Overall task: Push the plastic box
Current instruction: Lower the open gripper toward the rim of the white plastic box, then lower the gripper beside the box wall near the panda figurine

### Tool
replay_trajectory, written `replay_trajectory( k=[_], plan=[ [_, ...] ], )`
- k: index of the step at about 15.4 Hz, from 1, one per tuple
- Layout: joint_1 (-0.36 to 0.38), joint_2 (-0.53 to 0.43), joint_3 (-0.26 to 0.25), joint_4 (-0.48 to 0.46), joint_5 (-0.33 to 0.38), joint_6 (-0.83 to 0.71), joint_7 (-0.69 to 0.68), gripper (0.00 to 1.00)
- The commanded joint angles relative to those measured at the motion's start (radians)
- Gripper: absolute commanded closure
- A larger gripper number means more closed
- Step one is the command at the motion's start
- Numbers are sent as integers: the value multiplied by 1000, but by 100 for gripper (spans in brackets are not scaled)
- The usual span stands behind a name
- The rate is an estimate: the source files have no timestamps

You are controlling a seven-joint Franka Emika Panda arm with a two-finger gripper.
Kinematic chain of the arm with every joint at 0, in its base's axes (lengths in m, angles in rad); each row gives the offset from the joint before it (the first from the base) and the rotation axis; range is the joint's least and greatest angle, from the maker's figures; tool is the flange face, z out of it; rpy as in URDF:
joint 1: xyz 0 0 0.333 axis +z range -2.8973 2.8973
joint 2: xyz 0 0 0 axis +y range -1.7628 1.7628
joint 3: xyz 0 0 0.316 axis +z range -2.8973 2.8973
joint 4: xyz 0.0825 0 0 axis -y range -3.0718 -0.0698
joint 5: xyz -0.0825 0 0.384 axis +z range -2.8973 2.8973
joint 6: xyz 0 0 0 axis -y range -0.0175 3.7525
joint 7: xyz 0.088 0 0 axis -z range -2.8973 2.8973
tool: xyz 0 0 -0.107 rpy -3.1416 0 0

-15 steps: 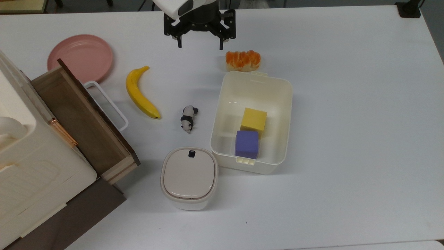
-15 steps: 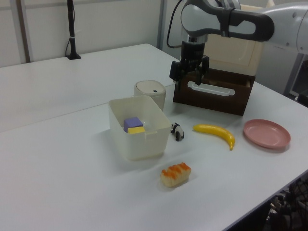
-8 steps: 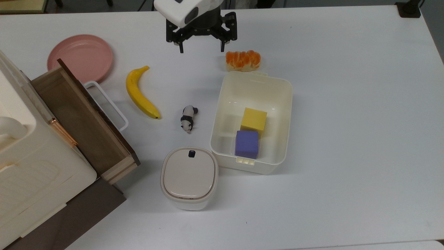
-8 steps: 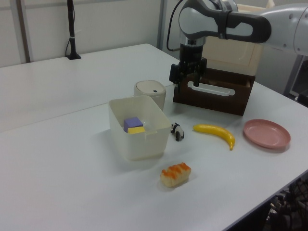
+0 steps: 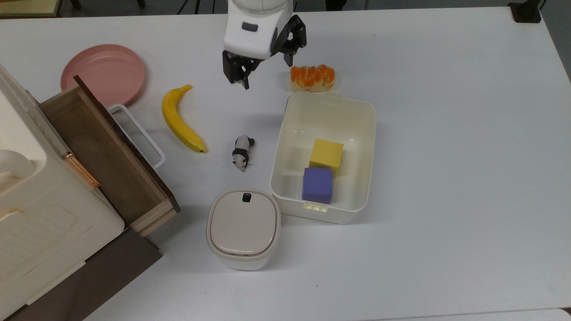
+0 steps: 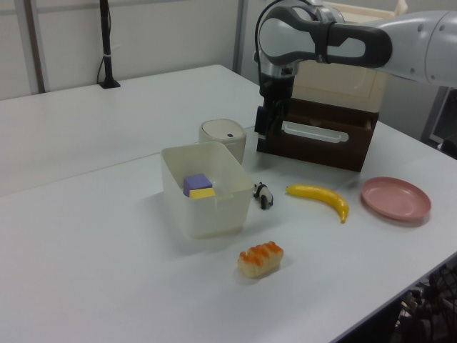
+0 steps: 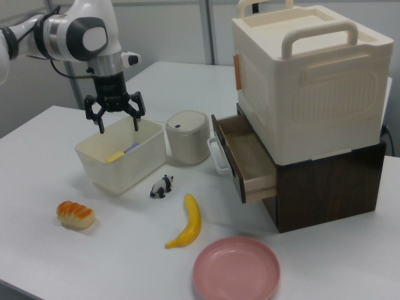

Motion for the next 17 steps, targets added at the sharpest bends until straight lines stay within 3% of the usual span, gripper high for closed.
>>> replay_trajectory(
  k=[1, 6, 11, 17],
  plan=[
    [-5, 14, -12, -27, 10, 88, -272, 0],
    [-2, 92, -18, -41, -95, 229, -413, 0],
    [18, 157, -16, -41, -164, 292, -441, 0],
    [78, 204, -10, -46, -174, 291, -449, 0]
  ],
)
